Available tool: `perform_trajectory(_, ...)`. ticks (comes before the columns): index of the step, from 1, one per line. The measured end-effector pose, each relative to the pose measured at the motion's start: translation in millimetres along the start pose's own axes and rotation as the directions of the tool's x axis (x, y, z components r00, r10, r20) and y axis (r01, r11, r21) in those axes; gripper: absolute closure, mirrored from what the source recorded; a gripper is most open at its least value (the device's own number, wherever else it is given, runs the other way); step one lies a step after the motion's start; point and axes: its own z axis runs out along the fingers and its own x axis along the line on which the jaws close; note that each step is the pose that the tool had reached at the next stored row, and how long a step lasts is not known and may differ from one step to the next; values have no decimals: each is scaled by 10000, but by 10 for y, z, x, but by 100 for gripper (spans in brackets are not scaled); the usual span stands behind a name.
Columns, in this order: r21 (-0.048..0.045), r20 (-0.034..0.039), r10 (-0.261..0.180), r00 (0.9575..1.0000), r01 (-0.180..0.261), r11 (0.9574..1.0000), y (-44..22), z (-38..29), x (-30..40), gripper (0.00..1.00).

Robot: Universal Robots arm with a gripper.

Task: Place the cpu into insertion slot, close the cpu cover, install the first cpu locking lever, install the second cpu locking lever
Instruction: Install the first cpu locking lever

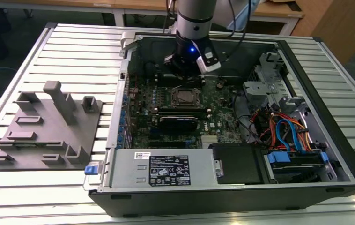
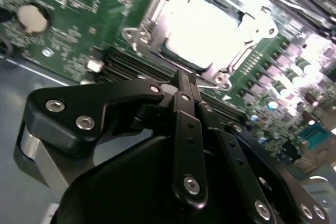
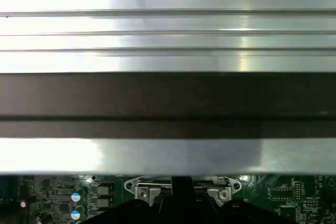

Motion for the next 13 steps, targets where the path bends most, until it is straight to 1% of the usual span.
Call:
perform_trajectory(2, -31, 5, 1, 10000, -1, 10000, 0, -2, 41, 89)
perform_trajectory(4, -49, 9, 1, 10000, -1, 10000, 0, -18, 59, 89)
perform_trajectory(7, -57, 14, -2, 10000, 2, 10000, 2, -64, 65, 89)
perform_trajectory(8, -58, 15, -2, 10000, 2, 10000, 3, -70, 65, 89)
perform_trajectory(13, -66, 17, -1, 10000, 1, 10000, 10, -70, 52, 89)
